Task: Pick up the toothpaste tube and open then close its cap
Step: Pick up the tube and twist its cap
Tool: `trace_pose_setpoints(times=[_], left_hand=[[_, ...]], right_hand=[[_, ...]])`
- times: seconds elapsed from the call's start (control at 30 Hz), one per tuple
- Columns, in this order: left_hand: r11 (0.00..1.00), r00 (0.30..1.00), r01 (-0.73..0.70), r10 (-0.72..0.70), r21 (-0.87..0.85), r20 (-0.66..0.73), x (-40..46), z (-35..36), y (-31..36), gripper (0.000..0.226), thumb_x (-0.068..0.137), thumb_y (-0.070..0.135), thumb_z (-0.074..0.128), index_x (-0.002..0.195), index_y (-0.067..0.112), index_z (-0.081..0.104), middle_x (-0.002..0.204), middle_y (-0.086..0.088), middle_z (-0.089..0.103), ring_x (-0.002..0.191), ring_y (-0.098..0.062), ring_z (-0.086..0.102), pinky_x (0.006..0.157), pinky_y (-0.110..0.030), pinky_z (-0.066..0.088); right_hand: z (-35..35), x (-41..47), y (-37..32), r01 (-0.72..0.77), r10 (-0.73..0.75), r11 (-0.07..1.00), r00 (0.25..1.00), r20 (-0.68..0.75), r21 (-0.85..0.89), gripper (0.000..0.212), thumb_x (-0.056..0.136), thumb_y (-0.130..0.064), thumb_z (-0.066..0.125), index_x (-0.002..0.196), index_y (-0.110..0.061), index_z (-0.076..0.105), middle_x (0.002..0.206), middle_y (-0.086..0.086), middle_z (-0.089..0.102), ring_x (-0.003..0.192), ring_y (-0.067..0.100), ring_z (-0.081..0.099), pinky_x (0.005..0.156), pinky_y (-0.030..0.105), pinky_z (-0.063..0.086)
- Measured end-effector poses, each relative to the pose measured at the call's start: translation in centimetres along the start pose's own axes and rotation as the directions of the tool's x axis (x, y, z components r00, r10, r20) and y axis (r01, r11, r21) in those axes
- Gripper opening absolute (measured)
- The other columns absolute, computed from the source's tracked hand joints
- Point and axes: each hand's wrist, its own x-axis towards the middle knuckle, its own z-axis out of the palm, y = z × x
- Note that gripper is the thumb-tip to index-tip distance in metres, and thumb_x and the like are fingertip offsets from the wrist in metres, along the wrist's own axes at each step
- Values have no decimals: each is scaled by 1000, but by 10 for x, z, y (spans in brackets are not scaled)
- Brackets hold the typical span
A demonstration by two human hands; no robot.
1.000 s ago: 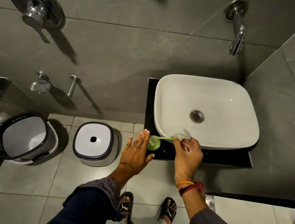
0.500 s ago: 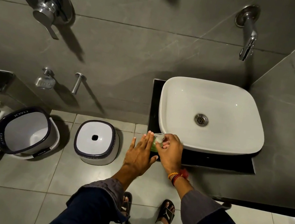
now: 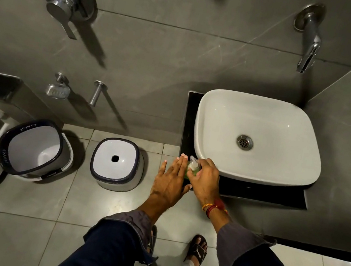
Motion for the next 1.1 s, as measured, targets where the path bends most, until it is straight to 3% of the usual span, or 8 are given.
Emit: trace_pose_setpoints(times=[0.23,0.43,0.67,0.73,0.83,0.9,0.97,1.1], left_hand=[[1000,1000,3,-3,19,21,1,-2,0,85,102,63,28,160,13,-8,169,-8,-12,156,-24,-6,127,-50,1],[1000,1000,5,-6,27,31,3,-2,1,86,102,64,28,160,13,-8,169,-9,-11,156,-24,-5,127,-50,2],[1000,1000,5,-5,0,22,4,-3,0,88,100,65,28,160,10,-6,169,-10,-9,156,-23,-3,127,-50,3],[1000,1000,-2,2,12,20,5,-3,1,87,100,65,28,160,11,-5,169,-10,-7,156,-24,-2,127,-50,3],[1000,1000,-9,9,30,19,6,-3,0,88,100,65,28,160,10,-5,169,-11,-7,156,-25,-1,127,-50,4],[1000,1000,-3,3,22,18,7,-3,0,89,101,65,29,160,9,-6,169,-11,-7,156,-25,-1,127,-51,4],[1000,1000,11,-11,7,12,7,-3,1,88,102,63,32,160,9,-7,169,-11,-7,156,-24,-1,127,-50,4],[1000,1000,24,-24,4,-5,5,-1,5,86,103,59,33,160,9,-9,169,-9,-8,156,-23,-3,127,-49,2]], right_hand=[[-2,5,-15,-152,144,959,988,-49,-239,56,84,-61,65,91,-6,73,89,11,72,79,26,70,63,32,57],[2,5,-16,-161,161,987,986,-50,0,33,84,-34,75,92,-2,70,95,13,68,82,22,65,69,29,56],[-3,1,-20,-322,321,945,947,-23,-51,59,82,-61,68,84,-3,73,82,14,74,77,31,72,67,39,63],[-6,-7,-18,-257,251,956,966,-59,-141,62,79,-67,67,86,-5,68,87,11,71,77,30,69,65,40,62],[-14,-8,-16,59,-91,977,984,-151,-204,42,76,-46,76,93,-12,59,98,6,58,86,20,56,57,29,51],[-22,2,-13,224,-230,944,973,3,-242,46,74,-31,78,113,-13,61,112,6,59,101,21,54,74,31,54],[-25,11,-11,308,-259,906,946,196,-290,48,77,-20,75,122,-12,62,118,6,61,110,24,54,86,36,56],[-22,18,-11,283,-210,875,953,219,-392,30,85,-18,71,114,-10,67,113,9,66,109,25,57,83,35,54]])
